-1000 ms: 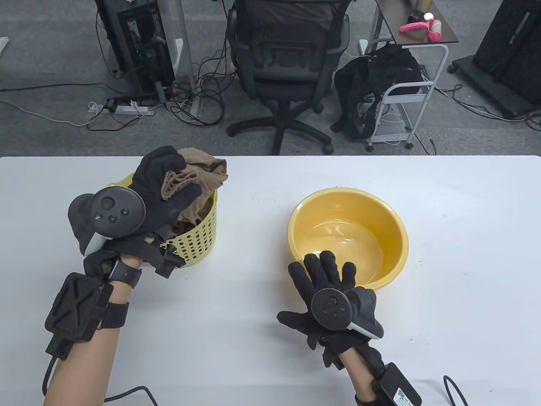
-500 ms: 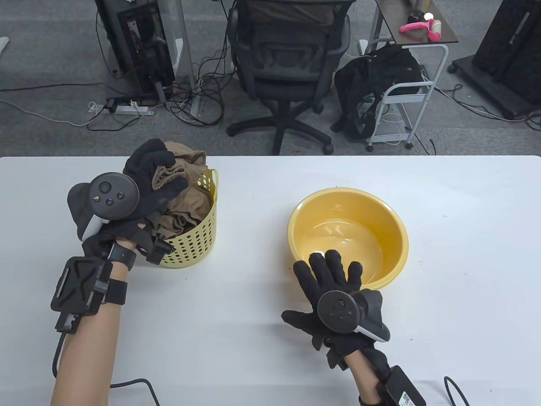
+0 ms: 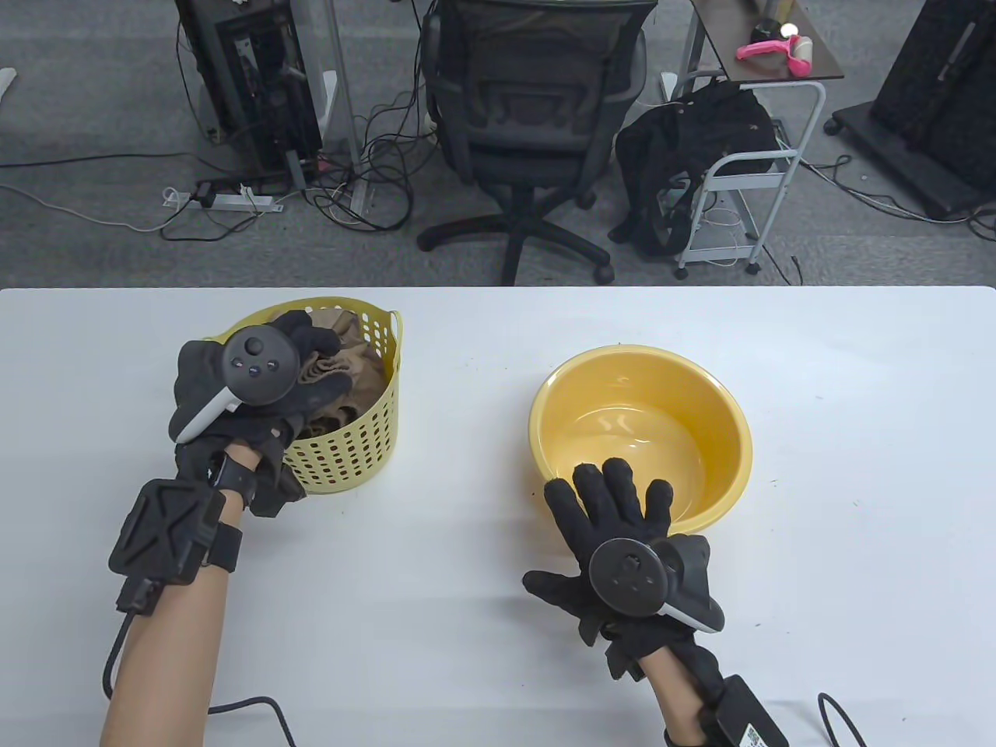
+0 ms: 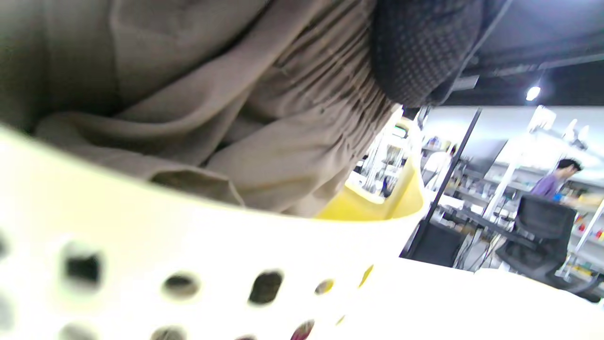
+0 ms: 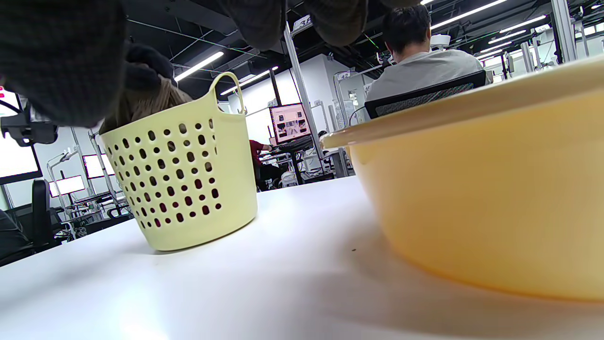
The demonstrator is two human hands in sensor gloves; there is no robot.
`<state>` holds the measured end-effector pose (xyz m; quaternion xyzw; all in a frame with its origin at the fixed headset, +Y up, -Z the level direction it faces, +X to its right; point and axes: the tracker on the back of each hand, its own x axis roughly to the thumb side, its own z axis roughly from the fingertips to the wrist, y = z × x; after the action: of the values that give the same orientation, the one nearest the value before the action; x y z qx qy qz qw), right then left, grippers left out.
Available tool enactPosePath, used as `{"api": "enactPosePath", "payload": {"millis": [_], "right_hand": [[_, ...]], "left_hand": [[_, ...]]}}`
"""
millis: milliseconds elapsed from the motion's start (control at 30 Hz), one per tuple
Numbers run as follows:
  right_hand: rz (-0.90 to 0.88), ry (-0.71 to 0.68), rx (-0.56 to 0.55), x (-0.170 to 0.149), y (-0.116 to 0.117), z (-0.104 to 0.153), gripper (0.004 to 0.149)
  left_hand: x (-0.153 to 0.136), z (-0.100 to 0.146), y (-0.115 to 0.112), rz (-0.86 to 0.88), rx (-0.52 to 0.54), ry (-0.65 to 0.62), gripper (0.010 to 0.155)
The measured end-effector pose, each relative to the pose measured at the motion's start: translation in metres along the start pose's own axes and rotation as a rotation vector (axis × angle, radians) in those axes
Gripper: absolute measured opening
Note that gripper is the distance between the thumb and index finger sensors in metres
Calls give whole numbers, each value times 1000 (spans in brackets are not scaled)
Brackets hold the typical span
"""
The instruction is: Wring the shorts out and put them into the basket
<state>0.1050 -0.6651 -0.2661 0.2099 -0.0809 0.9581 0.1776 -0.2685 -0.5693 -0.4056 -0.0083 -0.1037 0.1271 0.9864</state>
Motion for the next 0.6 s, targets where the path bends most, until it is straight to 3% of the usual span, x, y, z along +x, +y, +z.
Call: {"api": "enactPosePath", "payload": {"millis": [267, 600], "right_hand": [[1, 1, 5, 0, 0, 0, 99], [4, -3, 14, 0, -1, 0, 100]], "left_hand": [[-3, -5, -17, -45, -156, 23, 56], [7, -3, -19, -44, -135, -16, 59]]}}
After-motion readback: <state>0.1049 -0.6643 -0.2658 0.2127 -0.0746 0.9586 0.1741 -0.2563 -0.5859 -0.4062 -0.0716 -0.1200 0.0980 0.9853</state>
